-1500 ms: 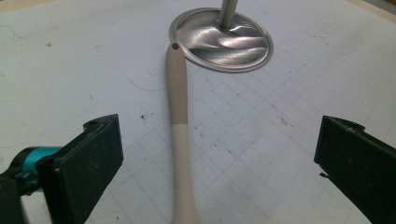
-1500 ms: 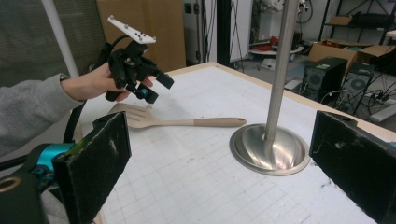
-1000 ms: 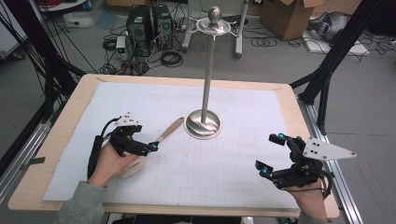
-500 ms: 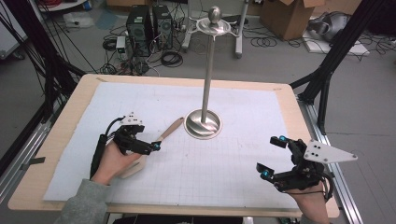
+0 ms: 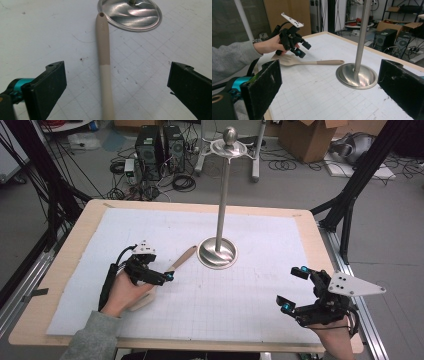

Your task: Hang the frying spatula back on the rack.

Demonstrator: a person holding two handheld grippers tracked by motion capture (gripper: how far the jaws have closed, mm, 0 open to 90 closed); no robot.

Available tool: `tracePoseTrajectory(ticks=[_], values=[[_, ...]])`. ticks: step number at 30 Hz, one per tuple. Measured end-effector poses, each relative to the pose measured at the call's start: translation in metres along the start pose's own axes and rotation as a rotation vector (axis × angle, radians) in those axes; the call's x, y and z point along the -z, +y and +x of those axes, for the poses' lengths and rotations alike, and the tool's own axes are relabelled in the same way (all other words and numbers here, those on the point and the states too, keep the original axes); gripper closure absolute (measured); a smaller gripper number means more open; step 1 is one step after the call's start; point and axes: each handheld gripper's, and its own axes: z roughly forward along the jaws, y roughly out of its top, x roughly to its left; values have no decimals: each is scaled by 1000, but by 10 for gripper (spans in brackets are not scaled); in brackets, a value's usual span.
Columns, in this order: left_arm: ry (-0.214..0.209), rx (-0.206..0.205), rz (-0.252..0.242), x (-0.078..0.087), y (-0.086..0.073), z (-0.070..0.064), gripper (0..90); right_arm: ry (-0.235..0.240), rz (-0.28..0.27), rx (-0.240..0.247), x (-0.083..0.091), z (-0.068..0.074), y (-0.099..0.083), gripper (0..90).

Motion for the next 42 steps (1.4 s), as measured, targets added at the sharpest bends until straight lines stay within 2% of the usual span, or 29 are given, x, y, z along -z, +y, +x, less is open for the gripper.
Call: tracePoseTrajectory(ticks=[6,11,16,23,24,27,31,38,42], values=[[18,-14,30,-1,-1,0,61,2,3,4,-1,1,0,41],[25,-10,40,-1,-1,2,88,1,4,-2,-1,1,0,41],[30,-18,78,-4,-3,1,124,-1,2,9,-2,0,0,41],[39,-19,86,-5,-7,3,141,2,5,4,-1,1,0,41],[38,-11,80,-6,-7,2,148,2,5,5,-1,0,0,41],[41,-16,117,-7,-9,3,190,3,9,5,-2,0,0,40],[35,-19,131,-8,-9,1,245,4,10,7,-3,0,0,41],[34,27,153,-9,-12,4,325,6,7,12,-3,0,0,41],[43,29,172,-11,-14,3,361,7,14,4,-3,0,0,41]])
